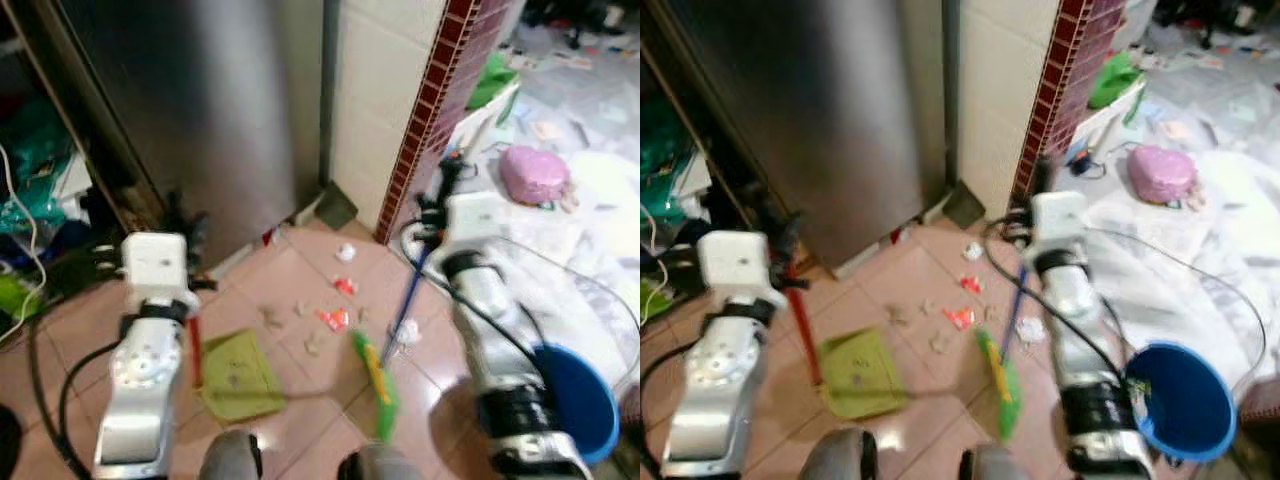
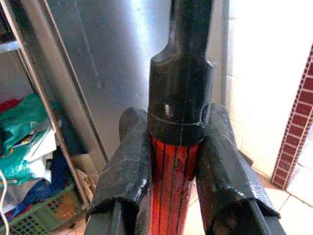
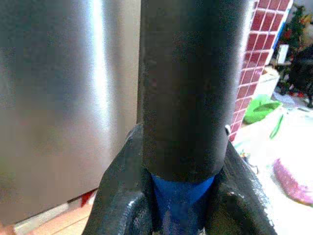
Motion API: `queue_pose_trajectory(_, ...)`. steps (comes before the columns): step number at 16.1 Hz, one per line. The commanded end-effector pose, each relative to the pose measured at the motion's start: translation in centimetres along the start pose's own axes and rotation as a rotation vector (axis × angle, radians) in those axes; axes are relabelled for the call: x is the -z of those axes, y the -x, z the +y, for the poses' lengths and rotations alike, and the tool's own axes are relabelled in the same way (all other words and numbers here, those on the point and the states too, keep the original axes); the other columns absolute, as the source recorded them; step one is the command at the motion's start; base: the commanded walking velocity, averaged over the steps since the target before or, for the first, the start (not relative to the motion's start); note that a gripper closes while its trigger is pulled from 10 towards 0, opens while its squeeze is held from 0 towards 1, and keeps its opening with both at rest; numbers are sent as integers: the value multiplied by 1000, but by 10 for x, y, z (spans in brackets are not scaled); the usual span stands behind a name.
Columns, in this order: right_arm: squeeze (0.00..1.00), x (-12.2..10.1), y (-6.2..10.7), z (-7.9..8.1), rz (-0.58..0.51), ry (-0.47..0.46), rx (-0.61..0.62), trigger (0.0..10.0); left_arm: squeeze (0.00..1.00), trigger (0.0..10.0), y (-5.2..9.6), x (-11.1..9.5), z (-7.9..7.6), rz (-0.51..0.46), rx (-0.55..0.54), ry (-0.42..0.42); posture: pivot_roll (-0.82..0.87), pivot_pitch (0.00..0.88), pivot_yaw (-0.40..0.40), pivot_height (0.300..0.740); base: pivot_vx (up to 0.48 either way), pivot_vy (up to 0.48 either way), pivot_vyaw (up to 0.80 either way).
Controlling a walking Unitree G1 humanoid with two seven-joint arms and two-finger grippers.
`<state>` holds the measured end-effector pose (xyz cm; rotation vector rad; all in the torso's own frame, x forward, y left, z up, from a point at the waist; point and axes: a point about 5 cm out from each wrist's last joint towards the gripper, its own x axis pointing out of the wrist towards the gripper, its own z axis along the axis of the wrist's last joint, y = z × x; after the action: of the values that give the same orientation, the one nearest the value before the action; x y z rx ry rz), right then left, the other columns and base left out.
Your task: Sweep floor
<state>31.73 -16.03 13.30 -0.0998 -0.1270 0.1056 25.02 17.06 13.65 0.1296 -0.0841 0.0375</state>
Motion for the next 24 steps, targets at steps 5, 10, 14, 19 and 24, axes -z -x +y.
queue_pose_trajectory(5, 0, -12, -6, 5, -41, 18, -25, 10000, 0, 10000, -1, -11, 4, -46, -40, -2, 32, 164, -65, 740, 121, 0, 0)
queue_pose_trajectory(10, 0, -19, -16, 8, -54, -2, -24, 10000, 0, 10000, -12, -4, 5, -44, -40, -13, 15, 169, -76, 740, 0, 0, 0)
queue_pose_trajectory(14, 0, -31, -35, 10, -79, -21, -9, 10000, 0, 10000, -34, 5, 1, -54, -62, -22, -21, 164, -74, 740, 0, 0, 0)
queue_pose_trajectory(19, 0, -40, -48, 29, -98, -92, -29, 10000, 0, 10000, -50, 12, -8, -71, -77, -50, -40, 157, -86, 740, 0, 0, 0)
queue_pose_trajectory(24, 0, -32, -49, 43, -12, -255, -58, 10000, 0, 10000, -59, 18, -16, -77, -73, -22, -53, 158, -102, 740, 0, 0, 0)
